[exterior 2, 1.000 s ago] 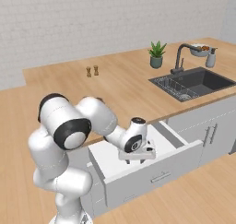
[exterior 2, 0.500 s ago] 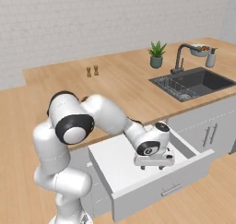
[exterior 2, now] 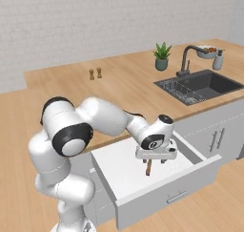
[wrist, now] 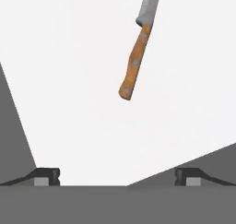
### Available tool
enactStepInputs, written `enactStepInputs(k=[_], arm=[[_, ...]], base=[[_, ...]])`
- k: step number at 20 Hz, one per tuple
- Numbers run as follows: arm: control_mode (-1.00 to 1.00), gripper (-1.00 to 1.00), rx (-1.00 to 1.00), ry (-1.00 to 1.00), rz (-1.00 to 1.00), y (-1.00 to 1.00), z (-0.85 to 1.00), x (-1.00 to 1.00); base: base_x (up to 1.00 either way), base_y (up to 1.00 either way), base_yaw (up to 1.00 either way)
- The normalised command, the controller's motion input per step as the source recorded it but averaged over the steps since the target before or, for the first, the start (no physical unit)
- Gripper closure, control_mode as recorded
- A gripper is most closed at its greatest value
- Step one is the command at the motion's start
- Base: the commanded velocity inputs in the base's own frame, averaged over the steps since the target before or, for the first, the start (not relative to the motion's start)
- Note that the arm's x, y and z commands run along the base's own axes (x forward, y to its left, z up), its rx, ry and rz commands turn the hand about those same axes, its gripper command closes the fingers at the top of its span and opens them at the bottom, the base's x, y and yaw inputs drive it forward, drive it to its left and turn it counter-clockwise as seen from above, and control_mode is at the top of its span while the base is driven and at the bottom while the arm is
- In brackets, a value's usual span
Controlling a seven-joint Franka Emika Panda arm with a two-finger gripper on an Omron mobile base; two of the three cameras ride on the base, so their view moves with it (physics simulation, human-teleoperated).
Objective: Pick up the knife from the drawer and place it on the cutting board. Then place the meat from the plate to the cutting board.
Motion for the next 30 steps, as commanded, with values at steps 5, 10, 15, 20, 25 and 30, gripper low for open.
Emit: enactStepInputs(k=[5,10,15,20,25,30], arm=[[-1.00,-1.00,0.00,0.00,0.00,0.04,-0.44,0.46],[-1.00,-1.00,0.00,0.00,0.00,-0.05,-0.49,0.30],[-1.00,-1.00,0.00,0.00,0.00,-0.05,-0.46,0.31],[-1.00,-1.00,0.02,0.00,0.02,-0.23,-0.49,0.30],[-1.00,-1.00,0.01,0.00,0.01,-0.03,-0.43,0.44],[-1.00,-1.00,0.00,0.00,0.00,0.00,-0.34,0.41]], base=[[0.00,0.00,0.00],[0.00,0.00,0.00],[0.00,0.00,0.00],[0.00,0.00,0.00],[0.00,0.00,0.00],[0.00,0.00,0.00]])
